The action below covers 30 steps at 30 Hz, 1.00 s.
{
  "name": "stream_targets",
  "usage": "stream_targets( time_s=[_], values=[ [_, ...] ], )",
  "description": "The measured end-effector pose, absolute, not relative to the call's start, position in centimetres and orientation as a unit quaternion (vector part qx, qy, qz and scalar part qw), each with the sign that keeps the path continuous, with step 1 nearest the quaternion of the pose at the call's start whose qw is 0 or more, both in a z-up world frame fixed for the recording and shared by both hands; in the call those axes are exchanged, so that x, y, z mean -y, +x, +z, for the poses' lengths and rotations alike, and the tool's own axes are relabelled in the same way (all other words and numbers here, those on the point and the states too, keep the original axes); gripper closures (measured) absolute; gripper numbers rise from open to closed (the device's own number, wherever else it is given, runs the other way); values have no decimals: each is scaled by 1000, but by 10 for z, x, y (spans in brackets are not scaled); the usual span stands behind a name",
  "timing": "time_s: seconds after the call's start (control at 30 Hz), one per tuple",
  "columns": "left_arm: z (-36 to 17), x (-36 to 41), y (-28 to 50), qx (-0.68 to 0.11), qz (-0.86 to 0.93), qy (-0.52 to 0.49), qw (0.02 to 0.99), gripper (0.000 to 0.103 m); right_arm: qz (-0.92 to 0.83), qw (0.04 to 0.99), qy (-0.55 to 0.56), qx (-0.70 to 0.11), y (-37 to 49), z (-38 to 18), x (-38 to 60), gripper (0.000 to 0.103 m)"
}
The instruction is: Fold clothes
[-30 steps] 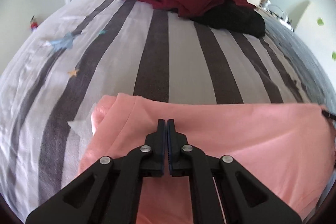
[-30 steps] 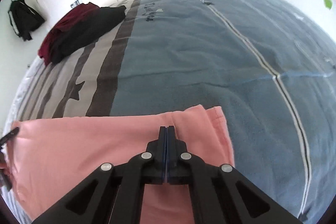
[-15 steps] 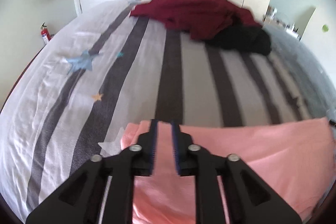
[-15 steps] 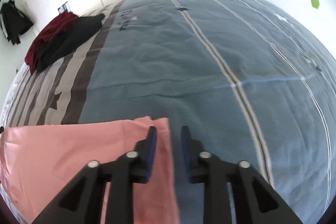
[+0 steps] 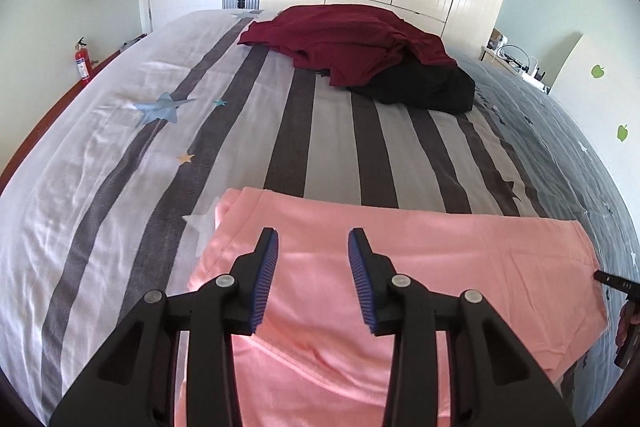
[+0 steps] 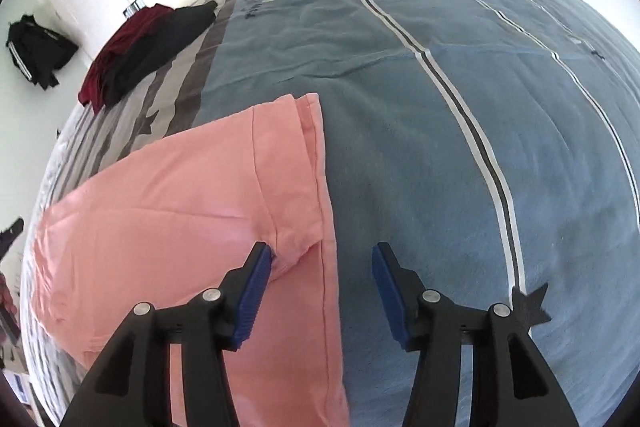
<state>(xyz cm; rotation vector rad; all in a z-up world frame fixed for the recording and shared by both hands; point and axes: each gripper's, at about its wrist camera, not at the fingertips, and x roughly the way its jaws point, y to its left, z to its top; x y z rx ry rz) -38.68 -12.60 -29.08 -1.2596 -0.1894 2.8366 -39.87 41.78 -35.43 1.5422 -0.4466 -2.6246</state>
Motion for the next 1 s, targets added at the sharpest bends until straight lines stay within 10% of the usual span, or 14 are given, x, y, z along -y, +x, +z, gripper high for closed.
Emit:
stream_targets(
  time_s=[0.5,0.63,1.0],
  values=[
    [-297,141,-353,66,906,-418,-7,69,-840,41,510,182,-411,-382,-408,53],
    [-299,137,-352,68,905,-420,-5,69,-832,65,515,197,-415,-381,-406,84],
    [-293,146,-358,68,909,-412,8,69,-845,72,504,163,-415,-354,-384,94]
  ],
)
